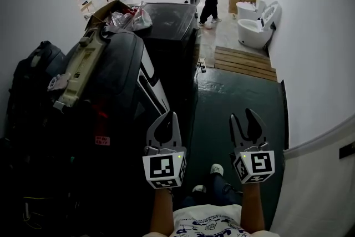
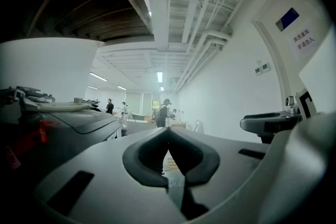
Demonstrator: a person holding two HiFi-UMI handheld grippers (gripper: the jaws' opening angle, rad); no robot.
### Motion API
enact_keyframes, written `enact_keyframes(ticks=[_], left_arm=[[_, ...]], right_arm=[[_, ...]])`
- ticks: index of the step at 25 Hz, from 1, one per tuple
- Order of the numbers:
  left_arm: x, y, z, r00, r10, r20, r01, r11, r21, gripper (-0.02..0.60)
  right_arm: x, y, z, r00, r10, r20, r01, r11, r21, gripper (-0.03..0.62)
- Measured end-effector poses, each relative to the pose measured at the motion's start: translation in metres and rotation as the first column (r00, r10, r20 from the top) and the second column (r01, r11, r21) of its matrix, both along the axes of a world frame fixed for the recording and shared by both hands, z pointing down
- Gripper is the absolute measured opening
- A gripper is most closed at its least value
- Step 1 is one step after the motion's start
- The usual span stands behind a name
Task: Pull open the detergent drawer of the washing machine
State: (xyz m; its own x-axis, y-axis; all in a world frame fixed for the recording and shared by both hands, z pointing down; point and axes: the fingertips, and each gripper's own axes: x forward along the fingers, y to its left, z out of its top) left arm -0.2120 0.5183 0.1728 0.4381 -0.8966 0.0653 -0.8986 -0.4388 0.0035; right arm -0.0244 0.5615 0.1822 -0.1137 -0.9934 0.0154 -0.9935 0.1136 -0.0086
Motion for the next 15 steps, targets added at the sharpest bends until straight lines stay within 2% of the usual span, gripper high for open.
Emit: enact_keyframes(ticks=[8,15], left_arm=[[0.016,-0.055,0.013,1.0,-0.022,-0.005,0.022,0.999,-0.024,0.014],[0.041,-0.138,0.009,0.996,-0.085,-0.001,0.085,0.996,-0.01,0.014]], right_arm=[[0.017,-0.061,0.012,1.0,-0.025,0.002,0.025,0.999,-0.024,0.214],[0.046,-0.161,0.007,0.996,-0.089,0.02,0.089,0.996,-0.005,0.218]])
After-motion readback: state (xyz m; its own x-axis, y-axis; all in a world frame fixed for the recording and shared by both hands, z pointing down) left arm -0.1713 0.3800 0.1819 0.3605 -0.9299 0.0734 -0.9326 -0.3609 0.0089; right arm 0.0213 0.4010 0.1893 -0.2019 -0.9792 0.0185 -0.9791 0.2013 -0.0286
